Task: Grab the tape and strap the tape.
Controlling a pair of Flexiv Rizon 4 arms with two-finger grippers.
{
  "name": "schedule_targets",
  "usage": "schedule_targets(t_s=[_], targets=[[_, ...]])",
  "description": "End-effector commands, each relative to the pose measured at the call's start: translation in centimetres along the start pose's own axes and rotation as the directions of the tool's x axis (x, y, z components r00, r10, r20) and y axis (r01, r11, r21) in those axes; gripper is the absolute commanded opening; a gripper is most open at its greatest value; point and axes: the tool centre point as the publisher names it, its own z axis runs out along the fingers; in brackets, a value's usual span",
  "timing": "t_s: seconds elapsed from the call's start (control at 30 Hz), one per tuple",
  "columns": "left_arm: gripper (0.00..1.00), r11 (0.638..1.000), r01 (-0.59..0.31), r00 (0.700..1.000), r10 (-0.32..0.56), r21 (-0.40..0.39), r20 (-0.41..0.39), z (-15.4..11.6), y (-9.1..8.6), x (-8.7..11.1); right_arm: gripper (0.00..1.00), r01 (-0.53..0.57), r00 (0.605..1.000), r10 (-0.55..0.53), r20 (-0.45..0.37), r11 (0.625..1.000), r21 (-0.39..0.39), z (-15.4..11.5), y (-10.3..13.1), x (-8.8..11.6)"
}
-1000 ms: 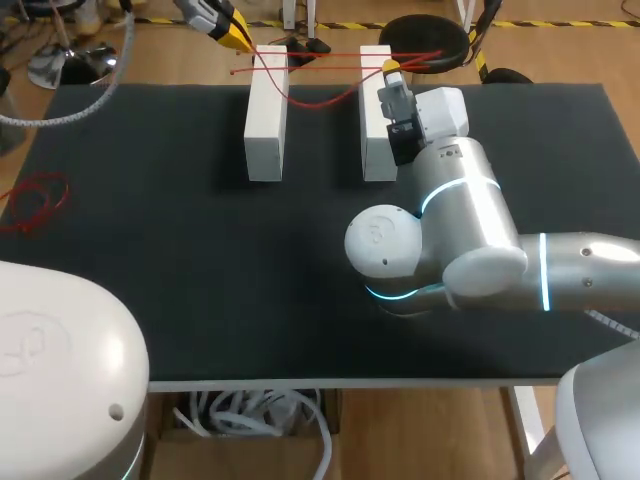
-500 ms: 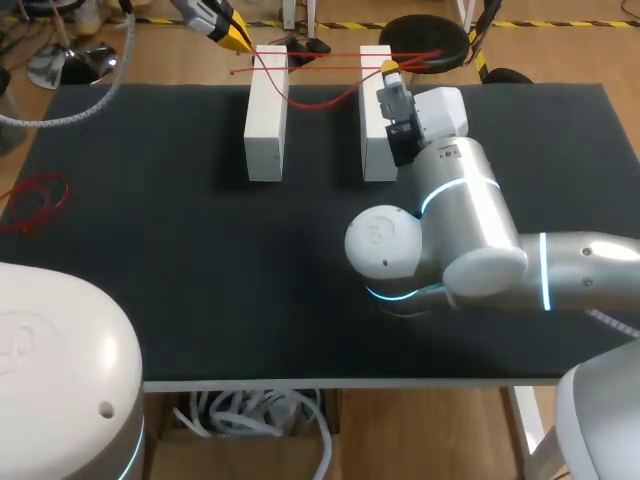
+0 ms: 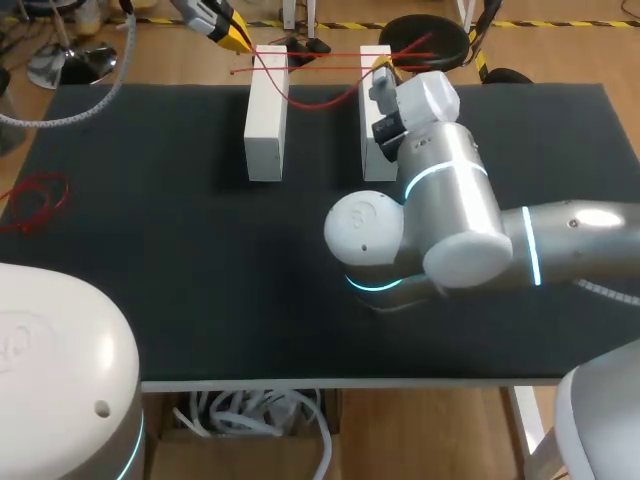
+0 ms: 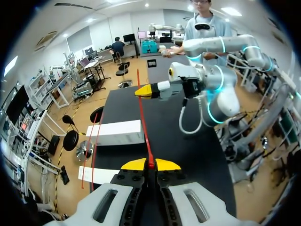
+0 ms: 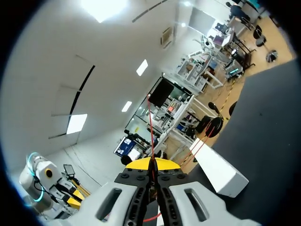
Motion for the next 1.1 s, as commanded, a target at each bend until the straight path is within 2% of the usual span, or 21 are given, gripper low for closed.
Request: schedule_targets(t_s=[0.03, 0.27, 0.53, 0.67, 0.9, 1.1], targets=[[0.0, 1.0, 0.001, 1.0, -0.001, -0.005, -0.004, -0.1, -0.1, -0.1, 0.0, 0.033, 0.997, -0.033, 0.076, 0.999, 0.0, 0.1, 0.2, 1.0], [0.0, 1.0, 0.001, 1.0, -0.001, -0.005, -0.004, -0.1, -0.1, -0.1, 0.0, 0.125, 0.988, -0.125, 0.088, 0.992, 0.01, 0.1, -0.1, 1.3], [0.0, 1.0, 0.001, 1.0, -0.001, -0.005, -0.004, -0.1, -0.1, -0.1, 0.0, 0.279, 0.956, -0.281, 0.08, 0.96, 0.031, 0.4, -0.3, 1.9], [0.0, 1.0, 0.001, 1.0, -0.001, -0.005, -0.004, -0.1, -0.1, -0.1, 0.0, 0.369, 0.925, -0.37, 0.086, 0.929, 0.027, 0.8, -0.1, 2.0], [0.0, 1.0, 0.001, 1.0, -0.001, -0.005, -0.004, -0.1, -0.1, -0.1, 0.0, 0.495, 0.867, -0.496, 0.048, 0.868, 0.042, 1.4, -0.4, 2.8], [0.0, 1.0, 0.001, 1.0, -0.001, -0.005, -0.004, -0.1, -0.1, -0.1, 0.0, 0.601, 0.798, -0.603, 0.01, 0.797, 0.059, 1.6, -0.7, 3.3]])
